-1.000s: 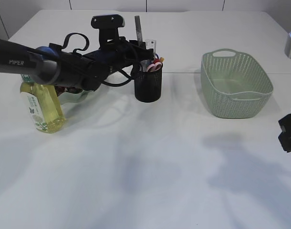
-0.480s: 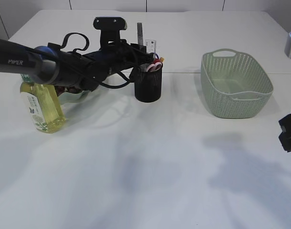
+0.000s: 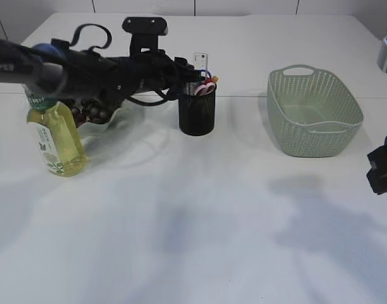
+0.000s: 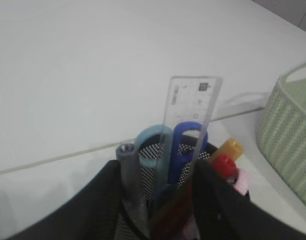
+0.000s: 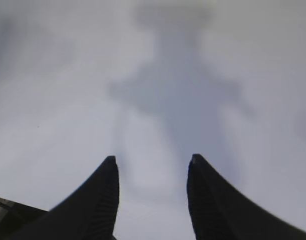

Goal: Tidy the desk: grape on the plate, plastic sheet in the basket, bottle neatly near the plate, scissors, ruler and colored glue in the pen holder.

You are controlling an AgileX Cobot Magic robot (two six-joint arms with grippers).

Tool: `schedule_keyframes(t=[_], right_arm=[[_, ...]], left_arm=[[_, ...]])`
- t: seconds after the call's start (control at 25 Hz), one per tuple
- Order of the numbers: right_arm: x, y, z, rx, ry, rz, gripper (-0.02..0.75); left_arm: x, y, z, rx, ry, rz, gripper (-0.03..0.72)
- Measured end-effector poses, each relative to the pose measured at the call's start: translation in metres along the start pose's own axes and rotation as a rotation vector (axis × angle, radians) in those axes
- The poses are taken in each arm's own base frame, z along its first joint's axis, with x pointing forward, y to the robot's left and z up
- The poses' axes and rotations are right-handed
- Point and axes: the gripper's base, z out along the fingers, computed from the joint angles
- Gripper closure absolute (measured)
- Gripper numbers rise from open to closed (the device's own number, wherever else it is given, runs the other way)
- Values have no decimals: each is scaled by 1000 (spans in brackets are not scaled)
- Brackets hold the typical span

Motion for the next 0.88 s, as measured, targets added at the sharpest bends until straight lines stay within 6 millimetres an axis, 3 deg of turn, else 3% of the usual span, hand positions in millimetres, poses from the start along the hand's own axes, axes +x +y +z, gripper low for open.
schedule_keyframes(t=[0.12, 0.32, 0.6, 0.88], right_arm=[[-1, 0, 0, -3, -14, 0, 374], [-2, 0, 0, -4, -18, 0, 374], [-2, 0, 0, -4, -18, 0, 374], [-1, 0, 0, -2, -8, 0, 374]], left_arm=[[-23, -3, -15, -15, 19, 2, 340], [-65, -8, -58, -80, 156, 1, 340], [-112, -13, -161, -208, 511, 24, 350], [-153, -37, -250, -41, 542, 60, 386]])
